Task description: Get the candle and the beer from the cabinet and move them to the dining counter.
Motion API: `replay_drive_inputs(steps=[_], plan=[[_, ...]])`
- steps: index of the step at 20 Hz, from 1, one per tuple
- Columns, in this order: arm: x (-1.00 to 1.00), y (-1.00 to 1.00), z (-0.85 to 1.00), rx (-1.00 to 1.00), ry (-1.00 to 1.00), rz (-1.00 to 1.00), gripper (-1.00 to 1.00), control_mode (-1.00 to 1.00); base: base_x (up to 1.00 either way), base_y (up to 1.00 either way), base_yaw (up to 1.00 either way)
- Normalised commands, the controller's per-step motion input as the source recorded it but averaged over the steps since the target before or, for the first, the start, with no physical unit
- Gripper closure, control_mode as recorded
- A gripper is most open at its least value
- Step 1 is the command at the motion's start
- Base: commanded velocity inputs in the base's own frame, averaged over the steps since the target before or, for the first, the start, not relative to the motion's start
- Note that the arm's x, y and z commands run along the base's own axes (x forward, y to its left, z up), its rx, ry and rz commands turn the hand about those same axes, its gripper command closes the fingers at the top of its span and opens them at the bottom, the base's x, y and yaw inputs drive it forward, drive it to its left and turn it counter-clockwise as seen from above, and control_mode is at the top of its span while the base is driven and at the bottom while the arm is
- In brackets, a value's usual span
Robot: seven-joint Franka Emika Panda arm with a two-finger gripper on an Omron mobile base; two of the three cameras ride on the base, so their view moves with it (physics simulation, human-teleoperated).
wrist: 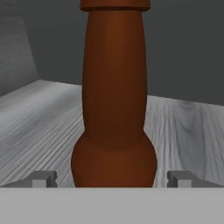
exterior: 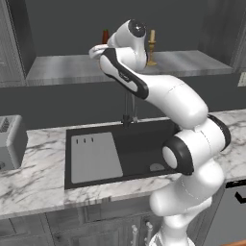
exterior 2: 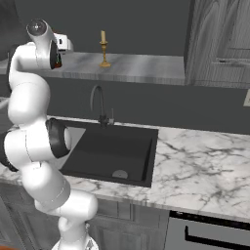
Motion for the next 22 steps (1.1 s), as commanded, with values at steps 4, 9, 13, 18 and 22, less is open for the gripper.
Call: replay_drive_inputs(steps=[4,9,13,18,22], plan=[[0.10,0.10,-0.04,0.04,0.00,0.00,-1.00,-1.00,0.00,0.00,0.00],[0.09,0.06,-0.05,0.04,0.00,0.00,-1.00,-1.00,0.00,0.00,0.00],[0.07,0.01,-0.13,0.01,0.02,0.00,1.00,-1.00,0.00,0.00,0.00],[-0.03,-0.04,-0.24,0.00,0.03,0.00,1.00,-1.00,0.00,0.00,0.00],[-0.09,-0.15,-0.15,0.02,0.00,0.01,1.00,-1.00,0.00,0.00,0.00]])
